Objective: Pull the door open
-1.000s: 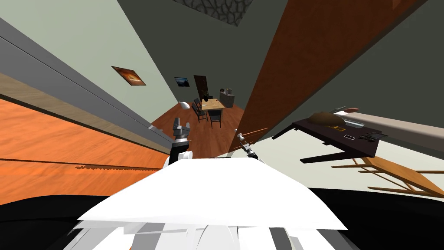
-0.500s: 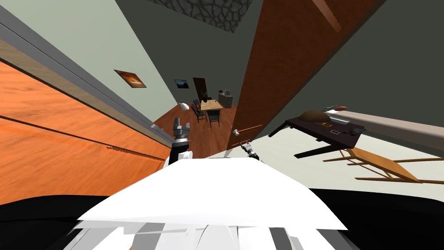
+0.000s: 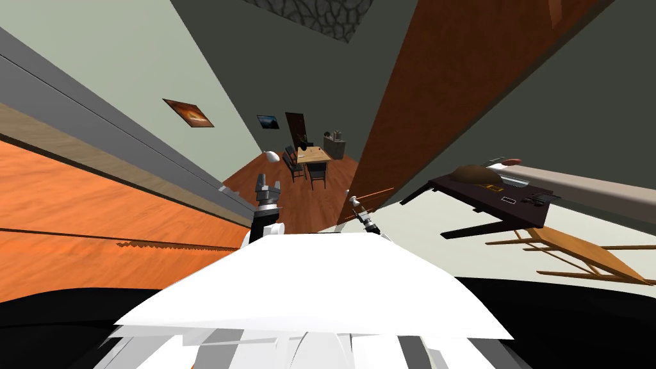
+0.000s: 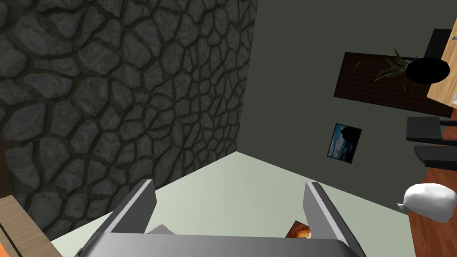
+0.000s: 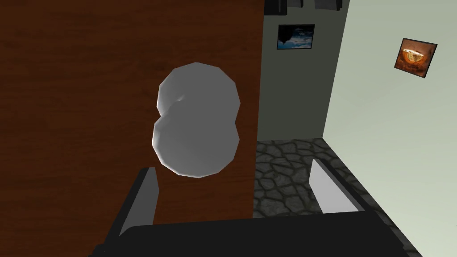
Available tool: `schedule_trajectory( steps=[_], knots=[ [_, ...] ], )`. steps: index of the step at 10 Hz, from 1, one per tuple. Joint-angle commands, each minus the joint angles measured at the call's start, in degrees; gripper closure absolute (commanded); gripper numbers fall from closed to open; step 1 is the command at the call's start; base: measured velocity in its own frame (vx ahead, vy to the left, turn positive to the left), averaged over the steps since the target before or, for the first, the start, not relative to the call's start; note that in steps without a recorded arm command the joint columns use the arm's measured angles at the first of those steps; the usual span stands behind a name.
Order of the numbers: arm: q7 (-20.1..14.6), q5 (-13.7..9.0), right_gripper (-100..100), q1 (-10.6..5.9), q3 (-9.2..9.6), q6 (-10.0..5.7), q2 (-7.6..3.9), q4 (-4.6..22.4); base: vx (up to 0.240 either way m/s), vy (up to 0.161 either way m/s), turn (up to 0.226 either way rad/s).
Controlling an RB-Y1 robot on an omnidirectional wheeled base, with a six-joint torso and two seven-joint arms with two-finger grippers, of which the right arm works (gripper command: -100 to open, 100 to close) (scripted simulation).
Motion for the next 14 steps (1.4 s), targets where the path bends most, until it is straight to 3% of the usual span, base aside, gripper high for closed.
schedule_trajectory(
  steps=[1,2,3,4,9,10,14],
  knots=[
    [0.73,-1.18,-100,-0.57,1.11,0.59,0.10,0.09,0.197,0.055,-0.008],
    [1.08,-1.76,-100,-0.87,1.68,0.96,0.21,0.07,0.162,-0.017,-0.094],
    [0.87,-1.27,-100,-0.21,1.43,0.38,0.29,0.50,0.038,-0.003,-0.030],
    [0.87,-1.27,100,-0.21,1.43,0.38,0.29,0.50,-0.025,0.006,0.001],
    [0.87,-1.27,100,-0.21,1.43,0.38,0.29,0.50,-0.006,-0.001,0.005],
    [0.53,-1.17,-100,0.19,1.52,-0.19,-0.25,0.41,-0.088,-0.013,-0.021],
    [-0.20,-0.95,-100,0.82,1.74,-1.34,-1.33,0.12,-0.169,-0.038,-0.029]
  ],
)
